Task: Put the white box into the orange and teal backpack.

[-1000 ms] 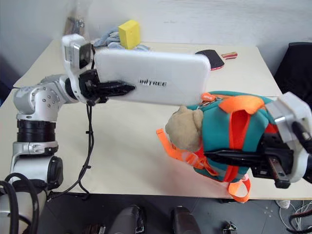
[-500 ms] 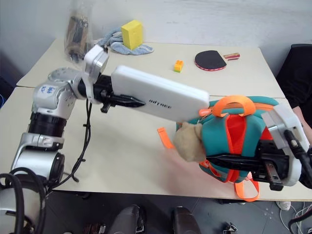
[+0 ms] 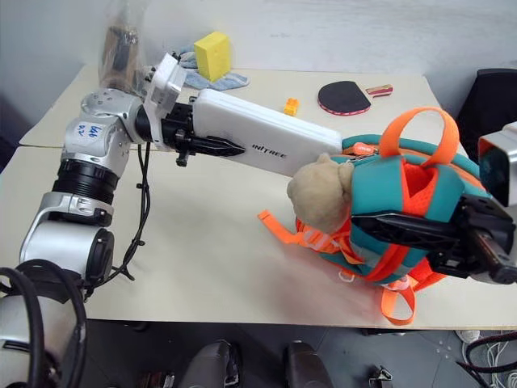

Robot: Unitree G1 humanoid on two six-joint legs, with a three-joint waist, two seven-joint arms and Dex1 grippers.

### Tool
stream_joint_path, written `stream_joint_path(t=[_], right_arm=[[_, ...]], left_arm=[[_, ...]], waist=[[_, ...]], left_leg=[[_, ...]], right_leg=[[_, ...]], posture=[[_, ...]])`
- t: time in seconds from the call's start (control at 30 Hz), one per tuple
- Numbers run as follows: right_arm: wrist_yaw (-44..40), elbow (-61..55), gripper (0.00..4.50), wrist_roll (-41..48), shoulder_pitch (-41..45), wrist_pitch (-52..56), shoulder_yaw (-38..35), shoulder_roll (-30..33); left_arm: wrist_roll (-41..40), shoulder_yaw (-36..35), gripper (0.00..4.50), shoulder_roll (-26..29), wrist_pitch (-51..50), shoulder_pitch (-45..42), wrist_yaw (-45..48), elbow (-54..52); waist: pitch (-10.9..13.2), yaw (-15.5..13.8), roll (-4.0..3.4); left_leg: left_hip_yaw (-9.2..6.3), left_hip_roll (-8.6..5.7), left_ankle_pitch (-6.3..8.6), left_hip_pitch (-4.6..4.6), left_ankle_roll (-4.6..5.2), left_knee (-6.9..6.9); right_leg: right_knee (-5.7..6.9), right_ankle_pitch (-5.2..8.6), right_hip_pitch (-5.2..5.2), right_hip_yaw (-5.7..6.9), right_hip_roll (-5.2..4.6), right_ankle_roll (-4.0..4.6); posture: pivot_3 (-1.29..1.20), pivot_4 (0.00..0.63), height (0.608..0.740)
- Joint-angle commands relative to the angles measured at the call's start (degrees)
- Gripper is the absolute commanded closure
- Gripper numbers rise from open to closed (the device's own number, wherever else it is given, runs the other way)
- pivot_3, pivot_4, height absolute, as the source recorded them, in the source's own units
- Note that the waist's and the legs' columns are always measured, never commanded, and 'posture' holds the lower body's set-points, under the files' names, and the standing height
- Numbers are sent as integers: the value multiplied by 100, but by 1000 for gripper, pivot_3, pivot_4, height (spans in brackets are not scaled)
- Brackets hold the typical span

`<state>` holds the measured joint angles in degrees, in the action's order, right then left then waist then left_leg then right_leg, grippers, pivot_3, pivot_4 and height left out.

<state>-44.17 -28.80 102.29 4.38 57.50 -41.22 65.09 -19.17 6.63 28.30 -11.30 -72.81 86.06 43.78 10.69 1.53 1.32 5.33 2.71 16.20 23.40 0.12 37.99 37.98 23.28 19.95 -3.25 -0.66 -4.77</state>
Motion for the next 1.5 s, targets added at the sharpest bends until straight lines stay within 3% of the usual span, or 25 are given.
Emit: stream_joint_path(t=[0.03,0.27,0.47,0.63,0.87,0.97,1.23,1.37,1.5], right_arm=[[-61,-10,4455,104,163,-69,-202,137],[-370,-57,4455,-419,123,19,-14,60],[-730,15,4455,-789,105,96,8,91],[-569,-213,4455,-724,308,-68,258,-17],[-165,-547,4455,-1052,232,-355,586,-419],[85,-714,4500,-1140,81,-479,614,-599],[324,-1030,4500,-1318,-464,-707,530,-859],[535,-1413,4500,-1535,-907,-892,570,-1117],[679,-1537,4500,-1870,-1075,-1066,814,-1261]], left_arm=[[-210,60,3170,-176,-65,29,634,-392],[-273,351,3170,-752,11,47,644,-611],[-759,878,3170,-602,-146,-248,644,-498],[-509,965,3170,-1341,-161,34,382,-722],[-64,1064,3170,-2437,-528,651,-1024,-1379],[97,1057,2239,-2625,-687,841,-1446,-1629],[-32,669,19,-1816,-1045,929,-1073,-2044],[-606,6,19,-997,-1581,841,-649,-2425],[-847,-141,19,-446,-1885,880,-232,-2621]], waist=[[0,-7,0],[0,-20,0],[0,33,0],[0,4,-1],[0,-9,0],[0,8,-1],[-1,19,-2],[0,26,-1],[-1,12,-2]], left_leg=[[0,0,0,0,0,0],[-1,-2,0,3,2,6],[2,0,0,3,2,0],[2,0,-2,4,-1,1],[-2,-3,-1,28,1,18],[-1,-2,-1,24,1,15],[0,2,-14,6,-19,1],[0,2,-14,9,-19,3],[-1,3,-17,8,-23,-1]], right_leg=[[0,0,0,0,0,0],[1,0,0,0,-3,0],[10,0,11,-11,8,0],[23,1,21,-13,9,1],[28,1,34,-12,3,1],[32,1,35,-14,9,1],[52,1,36,-23,23,1],[51,1,37,-22,19,1],[54,1,41,-20,17,2]], posture=[[0,150,740],[0,150,740],[0,150,740],[0,150,740],[0,150,740],[0,150,740],[0,150,740],[0,150,740],[0,150,740]])
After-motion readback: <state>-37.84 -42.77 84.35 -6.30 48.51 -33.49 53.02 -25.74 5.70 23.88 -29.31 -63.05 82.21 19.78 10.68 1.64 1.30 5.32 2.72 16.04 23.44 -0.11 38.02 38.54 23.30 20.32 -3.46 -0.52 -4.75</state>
